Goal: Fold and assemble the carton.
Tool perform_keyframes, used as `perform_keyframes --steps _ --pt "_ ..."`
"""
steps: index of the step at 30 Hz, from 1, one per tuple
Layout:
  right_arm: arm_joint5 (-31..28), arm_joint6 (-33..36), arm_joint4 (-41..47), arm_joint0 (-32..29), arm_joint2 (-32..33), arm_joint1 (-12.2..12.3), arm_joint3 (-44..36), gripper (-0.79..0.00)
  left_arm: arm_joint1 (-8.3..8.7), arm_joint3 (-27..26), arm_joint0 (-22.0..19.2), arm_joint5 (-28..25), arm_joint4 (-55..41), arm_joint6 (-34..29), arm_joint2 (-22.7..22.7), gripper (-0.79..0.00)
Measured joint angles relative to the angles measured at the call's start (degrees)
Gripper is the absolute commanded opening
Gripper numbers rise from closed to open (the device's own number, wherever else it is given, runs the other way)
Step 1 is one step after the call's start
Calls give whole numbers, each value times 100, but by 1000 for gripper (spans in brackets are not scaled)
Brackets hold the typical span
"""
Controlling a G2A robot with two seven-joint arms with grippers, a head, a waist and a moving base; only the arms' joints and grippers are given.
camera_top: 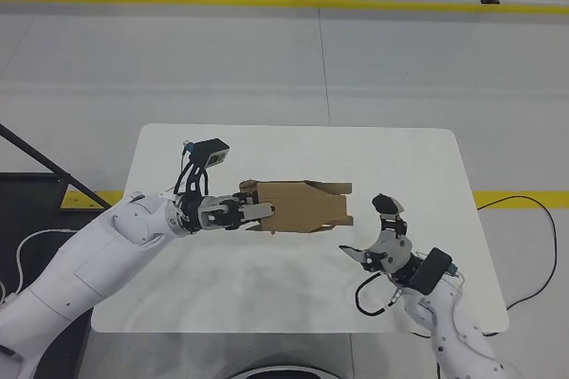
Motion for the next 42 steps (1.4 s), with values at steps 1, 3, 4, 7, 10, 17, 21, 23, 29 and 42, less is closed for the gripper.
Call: perform_keyframes --steps 1,3,4,7,10,17,21,23,29,42 --pt "-1 -8 39 -3 5 -1 5 0 0 2 0 0 0 0 0 -785" --pt "-14 -51 96 -16 30 1 -3 0 0 2 -2 0 1 0 3 -785" --pt "-26 -95 123 -39 55 4 -26 0 1 2 -2 0 2 0 3 -785" --pt "-2 -244 250 -137 162 15 -107 0 1 1 -3 0 2 0 3 -785" --pt "50 -262 305 -164 197 16 -122 0 1 1 -3 0 2 0 3 -785" --pt "43 -232 301 -171 184 15 -154 0 -23 -94 66 146 89 109 -36 -785" --pt "-91 -341 342 -254 173 19 -363 0 -81 -99 148 117 243 145 -93 -785" --pt "-210 -521 373 -250 168 21 -364 0 -120 -62 184 22 249 161 -116 -785" --pt "-674 -1031 575 -119 36 3 -257 0 -236 -5 282 0 247 93 -292 -785" --pt "-1234 -856 913 16 -115 6 -177 0 -417 112 592 0 473 93 -734 -785"
